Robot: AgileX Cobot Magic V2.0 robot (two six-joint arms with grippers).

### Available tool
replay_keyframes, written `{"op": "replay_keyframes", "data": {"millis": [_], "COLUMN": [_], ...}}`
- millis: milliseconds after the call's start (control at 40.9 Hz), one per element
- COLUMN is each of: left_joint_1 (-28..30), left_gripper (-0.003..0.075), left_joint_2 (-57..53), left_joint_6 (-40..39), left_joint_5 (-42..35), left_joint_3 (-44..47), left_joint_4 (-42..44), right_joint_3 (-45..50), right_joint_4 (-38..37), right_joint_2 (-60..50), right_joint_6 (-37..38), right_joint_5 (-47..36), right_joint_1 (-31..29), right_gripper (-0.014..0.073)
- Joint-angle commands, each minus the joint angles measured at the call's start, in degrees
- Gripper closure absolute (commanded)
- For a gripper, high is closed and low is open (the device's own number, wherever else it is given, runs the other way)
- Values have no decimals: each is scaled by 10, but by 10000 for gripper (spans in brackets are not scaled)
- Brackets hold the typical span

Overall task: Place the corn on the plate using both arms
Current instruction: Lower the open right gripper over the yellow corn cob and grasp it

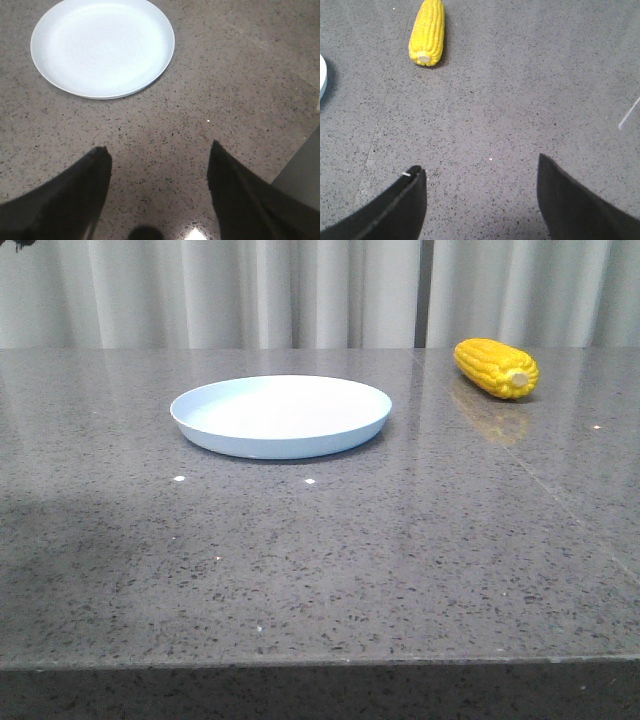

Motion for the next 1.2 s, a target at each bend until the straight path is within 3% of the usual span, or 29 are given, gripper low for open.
{"op": "replay_keyframes", "data": {"millis": [0, 147, 366, 782, 1172], "left_joint_1": [-4, -4, -4, -4, -4], "left_gripper": [300, 300, 300, 300, 300], "left_joint_2": [-8, -8, -8, -8, -8], "left_joint_6": [-2, -2, -2, -2, -2], "left_joint_5": [-40, -40, -42, -42, -42], "left_joint_3": [-14, -14, -14, -14, -14], "left_joint_4": [-14, -14, -14, -14, -14], "right_joint_3": [-33, -84, -176, -373, -572], "right_joint_4": [4, 4, 3, 11, 66], "right_joint_2": [18, 82, 214, 475, 675], "right_joint_6": [-6, -7, -7, -7, -7], "right_joint_5": [-30, 18, 46, 46, 46], "right_joint_1": [2, 18, 55, 65, 65], "right_gripper": [94, 88, -56, -53, -52]}}
